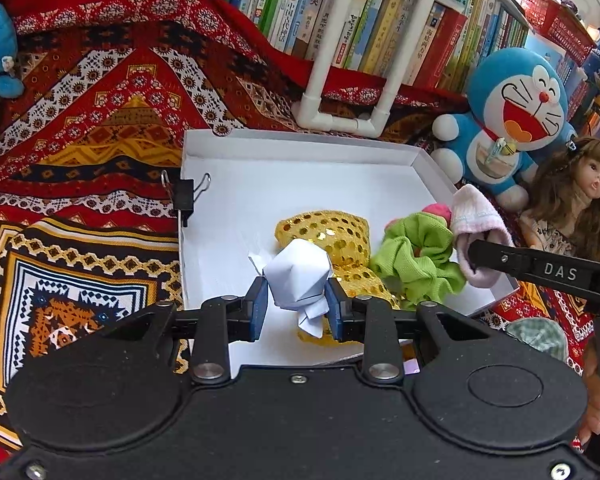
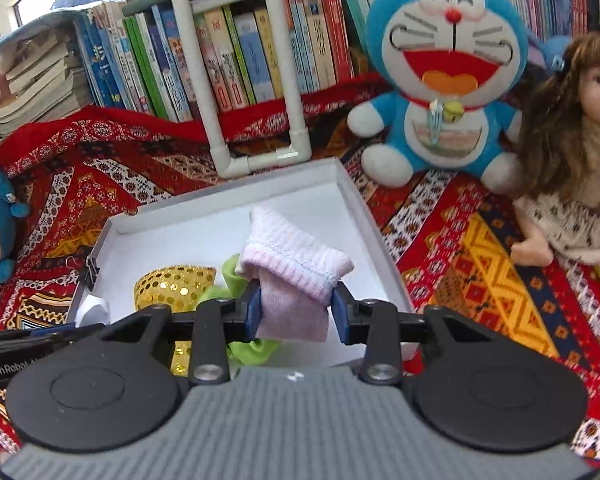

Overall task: Organize soft objects
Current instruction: 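Lower the white paper and open the left tool while the right tool releases the pink sock, then withdraw both open tools up and away from the white tray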

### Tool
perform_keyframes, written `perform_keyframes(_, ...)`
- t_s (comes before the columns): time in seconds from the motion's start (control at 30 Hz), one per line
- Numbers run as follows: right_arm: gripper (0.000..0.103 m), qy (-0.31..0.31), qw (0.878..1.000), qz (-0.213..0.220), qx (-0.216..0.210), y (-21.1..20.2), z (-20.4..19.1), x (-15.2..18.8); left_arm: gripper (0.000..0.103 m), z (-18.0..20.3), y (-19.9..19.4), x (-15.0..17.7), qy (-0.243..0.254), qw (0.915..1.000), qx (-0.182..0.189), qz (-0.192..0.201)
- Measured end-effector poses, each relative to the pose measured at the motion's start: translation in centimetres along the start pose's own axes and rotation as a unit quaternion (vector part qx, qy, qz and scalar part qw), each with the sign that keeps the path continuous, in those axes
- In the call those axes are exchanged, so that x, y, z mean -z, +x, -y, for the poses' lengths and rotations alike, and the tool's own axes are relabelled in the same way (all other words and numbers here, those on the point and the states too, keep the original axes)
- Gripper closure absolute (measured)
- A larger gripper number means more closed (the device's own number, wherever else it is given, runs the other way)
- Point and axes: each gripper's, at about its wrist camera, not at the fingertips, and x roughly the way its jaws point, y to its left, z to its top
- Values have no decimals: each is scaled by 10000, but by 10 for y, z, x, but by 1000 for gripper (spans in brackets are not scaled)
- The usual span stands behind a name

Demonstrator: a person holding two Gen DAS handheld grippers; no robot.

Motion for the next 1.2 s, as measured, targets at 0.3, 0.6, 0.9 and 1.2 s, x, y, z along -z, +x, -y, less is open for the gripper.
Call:
perform_keyframes(0.3, 61, 305, 9984, -473, 50, 14, 10, 2, 73, 1, 7, 4, 24, 9999, -31, -121)
perform_keyframes(0.6, 40, 292, 9985, -462, -18, 10, 12, 2, 49, 4, -7, 1, 67, 10000, -30, 28)
perform_keyframes(0.9, 32, -50, 9998, -174, -104, -21, 8, -1, 35, 12, -37, 4, 293, 9991, -31, 294)
perform_keyframes(1.2, 25, -364, 9982, -40, -477, -58, -1, 10, 28, 19, -73, 19, 512, 9970, 77, 576)
